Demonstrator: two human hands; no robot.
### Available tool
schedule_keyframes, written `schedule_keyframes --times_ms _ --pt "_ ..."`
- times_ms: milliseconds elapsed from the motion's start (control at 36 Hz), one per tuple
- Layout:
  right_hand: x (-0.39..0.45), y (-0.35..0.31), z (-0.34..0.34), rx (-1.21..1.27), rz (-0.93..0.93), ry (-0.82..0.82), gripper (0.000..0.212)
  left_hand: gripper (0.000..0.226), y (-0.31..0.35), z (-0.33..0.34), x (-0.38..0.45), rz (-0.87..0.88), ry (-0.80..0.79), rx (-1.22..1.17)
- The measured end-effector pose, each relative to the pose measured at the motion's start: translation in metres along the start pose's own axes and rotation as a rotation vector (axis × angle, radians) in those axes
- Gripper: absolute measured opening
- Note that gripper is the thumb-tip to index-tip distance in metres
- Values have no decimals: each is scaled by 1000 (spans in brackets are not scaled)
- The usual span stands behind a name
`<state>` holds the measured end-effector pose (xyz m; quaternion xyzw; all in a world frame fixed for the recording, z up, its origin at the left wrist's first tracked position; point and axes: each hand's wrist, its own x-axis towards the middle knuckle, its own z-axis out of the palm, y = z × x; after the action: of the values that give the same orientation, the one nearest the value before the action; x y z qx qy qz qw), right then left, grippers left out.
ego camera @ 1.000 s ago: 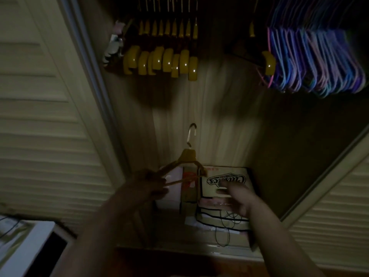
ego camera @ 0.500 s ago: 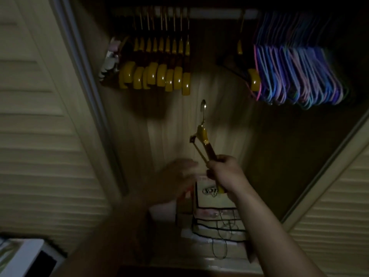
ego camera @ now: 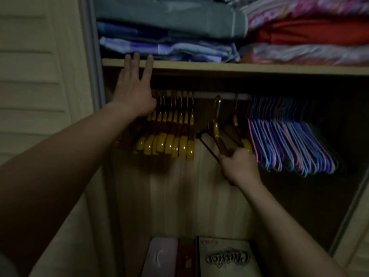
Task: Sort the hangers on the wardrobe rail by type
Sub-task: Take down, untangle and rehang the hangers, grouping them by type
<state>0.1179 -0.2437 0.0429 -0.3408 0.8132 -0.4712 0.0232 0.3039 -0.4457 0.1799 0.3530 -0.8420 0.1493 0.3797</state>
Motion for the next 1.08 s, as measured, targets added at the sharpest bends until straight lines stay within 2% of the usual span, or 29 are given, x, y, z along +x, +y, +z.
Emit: schedule_keyframes --times_ms 222,472,639,722,889,972,1028,1083 --pt "26 -10 -2 -136 -135 113 21 118 -12 7 6 31 -6 47" --pt "84 -39 8 -148 -136 94 12 117 -9 9 9 -7 -35 45" --pt "109 -37 18 -234 -135 92 20 115 -12 8 10 -7 -19 35" --pt "113 -34 16 -329 -111 69 11 115 -12 6 10 -11 -31 30" --pt "117 -20 7 -541 -138 57 14 114 -11 9 9 -15 -33 -3" --pt "116 -17 1 -625 -165 56 24 114 -9 9 9 -32 -32 -7" --pt "109 -16 -1 -700 -228 103 33 113 -7 9 9 -44 -38 -6" --pt "98 -19 2 -806 -369 252 36 114 -5 9 9 -49 -35 -4"
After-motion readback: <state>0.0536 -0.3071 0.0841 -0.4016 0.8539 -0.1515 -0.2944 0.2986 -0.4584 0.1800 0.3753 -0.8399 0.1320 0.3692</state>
